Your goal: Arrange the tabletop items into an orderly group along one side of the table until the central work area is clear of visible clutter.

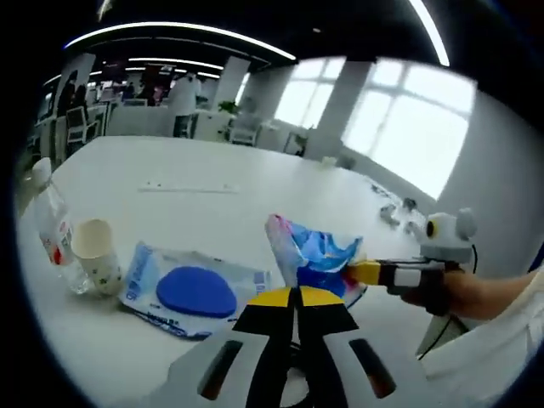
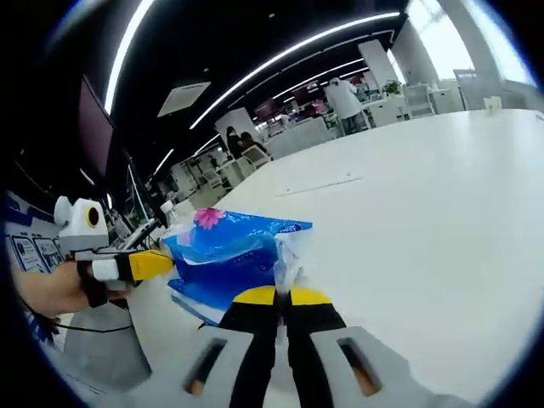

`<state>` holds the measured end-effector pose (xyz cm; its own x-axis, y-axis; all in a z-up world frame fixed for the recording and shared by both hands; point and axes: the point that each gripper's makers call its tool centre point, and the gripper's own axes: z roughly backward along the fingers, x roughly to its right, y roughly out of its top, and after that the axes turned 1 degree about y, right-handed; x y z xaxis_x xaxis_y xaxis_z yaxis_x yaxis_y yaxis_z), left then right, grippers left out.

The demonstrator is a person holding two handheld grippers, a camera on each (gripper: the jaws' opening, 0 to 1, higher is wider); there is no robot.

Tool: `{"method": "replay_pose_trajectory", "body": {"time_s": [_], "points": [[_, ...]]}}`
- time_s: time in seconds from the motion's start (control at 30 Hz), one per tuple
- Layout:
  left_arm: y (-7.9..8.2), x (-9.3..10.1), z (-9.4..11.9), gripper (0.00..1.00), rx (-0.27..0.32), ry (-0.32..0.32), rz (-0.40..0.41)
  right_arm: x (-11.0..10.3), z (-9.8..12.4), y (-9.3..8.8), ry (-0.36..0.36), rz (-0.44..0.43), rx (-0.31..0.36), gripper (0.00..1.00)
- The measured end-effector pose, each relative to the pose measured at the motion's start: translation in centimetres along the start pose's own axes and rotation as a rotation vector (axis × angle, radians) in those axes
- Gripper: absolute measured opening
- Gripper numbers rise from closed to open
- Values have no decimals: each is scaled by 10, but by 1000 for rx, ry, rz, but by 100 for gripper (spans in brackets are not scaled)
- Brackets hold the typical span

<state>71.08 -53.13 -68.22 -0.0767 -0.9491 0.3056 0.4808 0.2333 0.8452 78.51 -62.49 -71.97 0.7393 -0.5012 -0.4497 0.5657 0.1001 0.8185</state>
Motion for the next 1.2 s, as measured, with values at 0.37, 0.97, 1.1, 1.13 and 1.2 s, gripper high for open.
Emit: {"method": "replay_pose_trajectory", "body": {"time_s": [0.37, 0.97, 1.1, 1.13, 1.2], "points": [[19, 22, -20, 0, -35, -28, -105, 24, 8, 19, -39, -26, 51, 0], [20, -3, -1, 0, -203, -89, -199, -15, -3, 37, 16, -12, 43, 0], [35, -13, 4, 0, -192, -92, -193, -28, -6, 54, 24, -6, 64, 0], [36, -14, 4, 0, -192, -93, -195, -31, -7, 57, 26, -4, 65, 0], [42, -15, 9, 0, -195, -107, -197, -35, -9, 60, 30, -6, 71, 0]]}}
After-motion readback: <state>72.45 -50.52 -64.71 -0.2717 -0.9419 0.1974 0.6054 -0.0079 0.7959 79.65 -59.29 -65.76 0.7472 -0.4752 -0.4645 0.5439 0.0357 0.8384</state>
